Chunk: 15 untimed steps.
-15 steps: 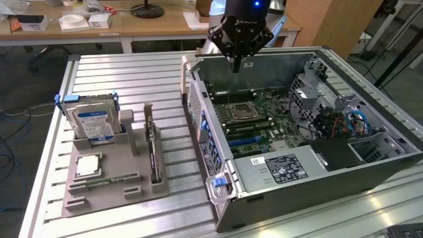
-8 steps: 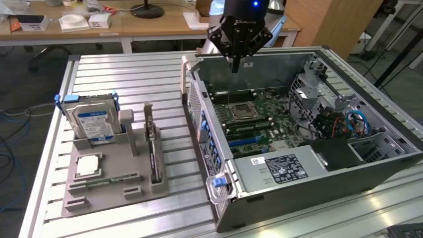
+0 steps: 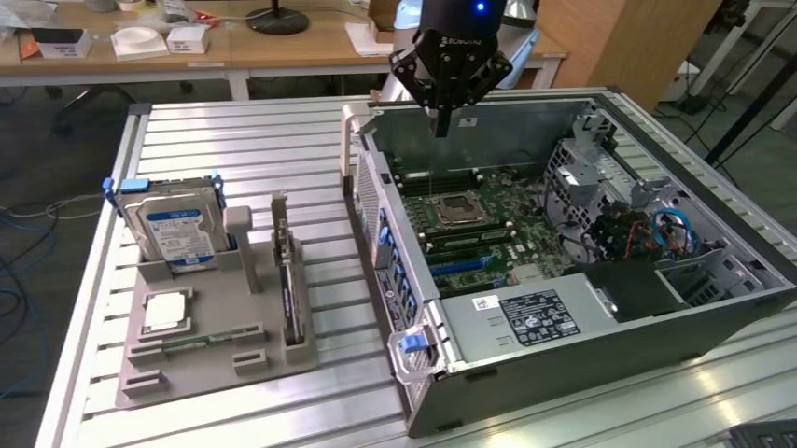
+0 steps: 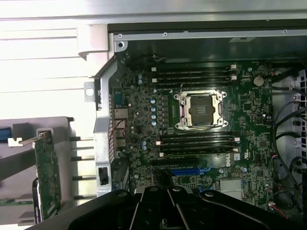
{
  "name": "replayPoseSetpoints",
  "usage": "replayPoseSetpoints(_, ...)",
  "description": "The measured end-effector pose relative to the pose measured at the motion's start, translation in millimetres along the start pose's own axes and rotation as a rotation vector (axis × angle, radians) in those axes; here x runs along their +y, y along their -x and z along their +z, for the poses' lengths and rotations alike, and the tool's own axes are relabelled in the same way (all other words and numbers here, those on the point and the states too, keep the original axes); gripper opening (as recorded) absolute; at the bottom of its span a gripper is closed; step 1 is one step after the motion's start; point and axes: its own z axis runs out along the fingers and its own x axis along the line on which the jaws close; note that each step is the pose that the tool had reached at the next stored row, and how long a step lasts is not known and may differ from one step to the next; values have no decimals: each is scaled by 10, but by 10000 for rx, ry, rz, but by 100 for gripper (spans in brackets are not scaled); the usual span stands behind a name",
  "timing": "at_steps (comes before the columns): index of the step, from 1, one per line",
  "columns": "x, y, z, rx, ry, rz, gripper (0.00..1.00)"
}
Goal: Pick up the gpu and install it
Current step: 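Reach for the gpu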
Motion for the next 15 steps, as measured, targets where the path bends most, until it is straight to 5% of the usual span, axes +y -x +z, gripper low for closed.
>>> replayPoseSetpoints(15, -3, -36, 9, 1, -1, -2, 11)
